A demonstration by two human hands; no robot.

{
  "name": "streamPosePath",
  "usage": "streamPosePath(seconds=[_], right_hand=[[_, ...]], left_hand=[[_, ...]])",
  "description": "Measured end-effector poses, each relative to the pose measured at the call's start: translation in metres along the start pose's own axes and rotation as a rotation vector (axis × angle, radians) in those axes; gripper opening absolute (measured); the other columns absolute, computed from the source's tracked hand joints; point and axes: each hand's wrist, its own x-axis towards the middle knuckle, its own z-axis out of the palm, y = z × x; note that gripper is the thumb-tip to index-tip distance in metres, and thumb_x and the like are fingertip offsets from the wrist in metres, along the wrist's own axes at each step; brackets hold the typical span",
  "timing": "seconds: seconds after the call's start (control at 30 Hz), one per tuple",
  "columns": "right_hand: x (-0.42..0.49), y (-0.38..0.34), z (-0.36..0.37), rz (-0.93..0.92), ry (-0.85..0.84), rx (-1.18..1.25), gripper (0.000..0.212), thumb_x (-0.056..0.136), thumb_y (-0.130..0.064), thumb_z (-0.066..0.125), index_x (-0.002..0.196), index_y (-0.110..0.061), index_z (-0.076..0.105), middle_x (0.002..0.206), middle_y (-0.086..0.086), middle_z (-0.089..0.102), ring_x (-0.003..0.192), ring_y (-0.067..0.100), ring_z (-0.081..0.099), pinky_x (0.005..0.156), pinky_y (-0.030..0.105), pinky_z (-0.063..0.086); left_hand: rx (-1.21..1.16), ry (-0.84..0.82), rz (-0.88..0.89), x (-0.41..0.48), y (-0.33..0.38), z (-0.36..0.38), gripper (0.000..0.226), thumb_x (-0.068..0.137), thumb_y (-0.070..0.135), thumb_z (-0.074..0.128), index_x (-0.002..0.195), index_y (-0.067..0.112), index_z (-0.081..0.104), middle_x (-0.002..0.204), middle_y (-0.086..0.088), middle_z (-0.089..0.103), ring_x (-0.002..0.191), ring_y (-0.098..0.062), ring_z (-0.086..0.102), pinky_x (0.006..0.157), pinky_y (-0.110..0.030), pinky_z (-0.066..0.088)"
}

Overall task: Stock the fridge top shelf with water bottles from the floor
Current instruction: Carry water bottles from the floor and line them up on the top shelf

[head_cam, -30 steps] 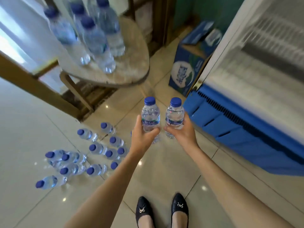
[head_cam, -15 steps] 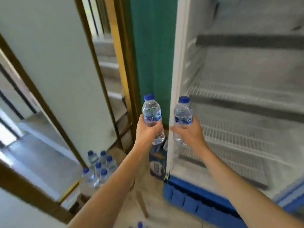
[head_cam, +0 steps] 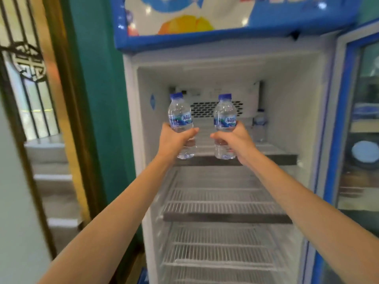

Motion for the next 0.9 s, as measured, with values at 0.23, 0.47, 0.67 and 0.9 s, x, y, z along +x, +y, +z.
streamPosePath(seconds=[0.23, 0.47, 0.67, 0.9], right_hand=[[0.12, 0.013, -0.073, 0.004, 0.125, -0.051, 0.054, 0.063, -0.003, 0.082, 0.112, -0.005, 0.06, 0.101, 0.012, 0.07, 0.093, 0.029, 0.068, 0.085, 0.042, 0.057], [0.196, 0.058, -0.111, 0.079, 0.181, -0.043, 0.051, 0.062, -0.002, 0.085, 0.108, -0.005, 0.064, 0.097, 0.012, 0.07, 0.088, 0.026, 0.067, 0.079, 0.036, 0.056], [0.242, 0.112, -0.119, 0.109, 0.224, 0.039, 0.044, 0.063, 0.007, 0.081, 0.102, -0.002, 0.063, 0.083, 0.013, 0.067, 0.07, 0.025, 0.066, 0.064, 0.039, 0.059], [0.27, 0.139, -0.123, 0.163, 0.184, -0.053, 0.063, 0.058, 0.007, 0.083, 0.115, 0.0, 0.056, 0.094, 0.012, 0.066, 0.086, 0.026, 0.065, 0.072, 0.034, 0.057]], left_hand=[[-0.082, -0.121, 0.023, 0.107, -0.023, 0.083, 0.052, 0.075, 0.016, 0.078, 0.12, 0.005, 0.055, 0.108, -0.014, 0.068, 0.094, -0.027, 0.069, 0.081, -0.046, 0.058], [-0.041, -0.113, -0.078, 0.174, -0.081, 0.138, 0.05, 0.072, 0.006, 0.077, 0.119, 0.006, 0.058, 0.109, -0.013, 0.067, 0.1, -0.027, 0.063, 0.083, -0.033, 0.051], [-0.035, -0.024, -0.206, 0.218, -0.123, 0.164, 0.037, 0.07, -0.009, 0.071, 0.101, 0.006, 0.057, 0.097, -0.016, 0.064, 0.084, -0.026, 0.06, 0.064, -0.03, 0.056], [-0.089, -0.118, -0.316, 0.254, -0.158, 0.197, 0.043, 0.069, 0.002, 0.08, 0.109, 0.006, 0.062, 0.102, -0.013, 0.065, 0.091, -0.025, 0.061, 0.042, -0.024, 0.051]])
